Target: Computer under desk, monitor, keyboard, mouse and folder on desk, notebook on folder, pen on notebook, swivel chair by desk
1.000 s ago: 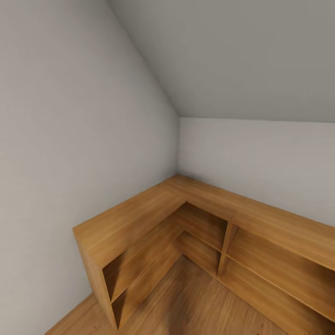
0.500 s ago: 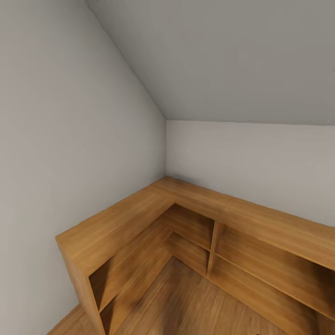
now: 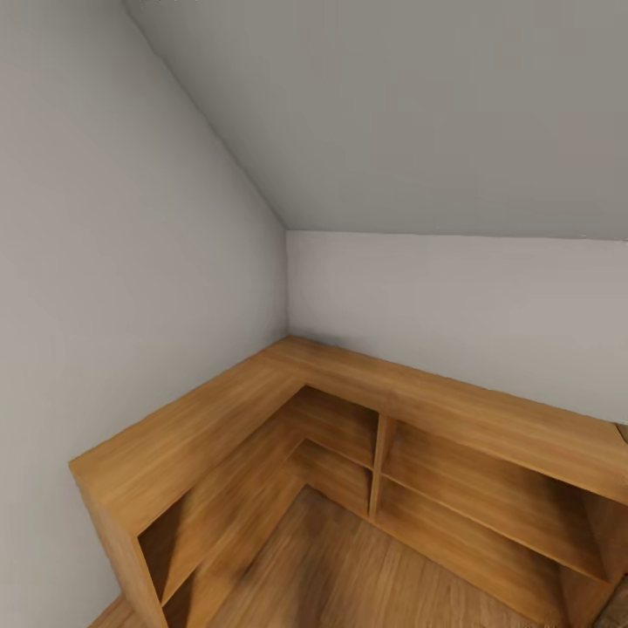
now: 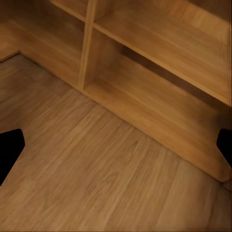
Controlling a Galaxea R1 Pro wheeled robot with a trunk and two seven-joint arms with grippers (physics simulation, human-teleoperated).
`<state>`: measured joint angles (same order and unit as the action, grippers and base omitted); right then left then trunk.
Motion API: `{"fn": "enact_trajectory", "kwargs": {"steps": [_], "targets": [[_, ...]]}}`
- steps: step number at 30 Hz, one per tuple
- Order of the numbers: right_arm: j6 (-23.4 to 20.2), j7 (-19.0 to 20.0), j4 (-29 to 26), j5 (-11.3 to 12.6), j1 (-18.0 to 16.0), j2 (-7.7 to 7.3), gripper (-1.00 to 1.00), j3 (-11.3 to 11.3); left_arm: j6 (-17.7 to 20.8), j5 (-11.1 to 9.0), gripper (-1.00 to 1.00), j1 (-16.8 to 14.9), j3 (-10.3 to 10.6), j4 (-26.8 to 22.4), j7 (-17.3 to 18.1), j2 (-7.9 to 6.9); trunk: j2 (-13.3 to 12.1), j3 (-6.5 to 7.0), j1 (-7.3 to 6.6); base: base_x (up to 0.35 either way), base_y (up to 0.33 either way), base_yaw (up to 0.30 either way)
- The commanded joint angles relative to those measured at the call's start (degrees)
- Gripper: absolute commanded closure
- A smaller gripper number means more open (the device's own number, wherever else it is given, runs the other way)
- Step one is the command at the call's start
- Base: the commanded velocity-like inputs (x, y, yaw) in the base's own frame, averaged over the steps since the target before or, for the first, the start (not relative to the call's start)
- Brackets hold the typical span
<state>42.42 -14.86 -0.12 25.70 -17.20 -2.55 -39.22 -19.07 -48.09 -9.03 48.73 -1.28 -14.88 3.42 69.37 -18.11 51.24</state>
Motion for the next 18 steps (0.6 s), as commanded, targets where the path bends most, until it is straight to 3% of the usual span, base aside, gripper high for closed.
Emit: {"fn": "enact_trajectory", "kwargs": {"steps": [1,9,11,13,18], "targets": [[0.03,-0.35,-0.04,0.23,-0.03,0.00,-1.00,-0.45,-0.09,-0.25,-1.00,0.00,0.50,-0.03,-0.33,0.00,0.04,-0.01,0.00,0.000,0.000,-0.199],[-0.09,-0.35,-1.49,0.51,-0.03,1.06,-1.00,-0.47,-0.09,-0.25,-1.00,-0.02,0.50,-0.01,-0.33,0.01,0.04,0.48,0.00,0.000,0.000,-0.203],[-0.30,-0.37,-3.01,0.55,-0.03,2.14,-1.00,-0.44,-0.09,-0.25,-1.00,-0.02,0.49,-0.02,-0.33,0.01,0.04,0.59,0.00,0.000,0.000,-0.204],[-2.40,-0.84,-4.39,0.43,-0.23,5.73,-1.00,-0.32,-0.09,-0.25,-1.00,-0.01,0.50,-0.03,-0.33,0.01,0.04,0.70,0.00,0.000,0.000,-0.218],[-3.63,-0.88,-4.71,0.46,-0.44,6.13,-1.00,-0.12,-0.08,-0.24,-1.00,-0.01,0.49,-0.02,-0.33,0.00,0.04,0.93,0.00,0.000,0.000,-0.225]]}}
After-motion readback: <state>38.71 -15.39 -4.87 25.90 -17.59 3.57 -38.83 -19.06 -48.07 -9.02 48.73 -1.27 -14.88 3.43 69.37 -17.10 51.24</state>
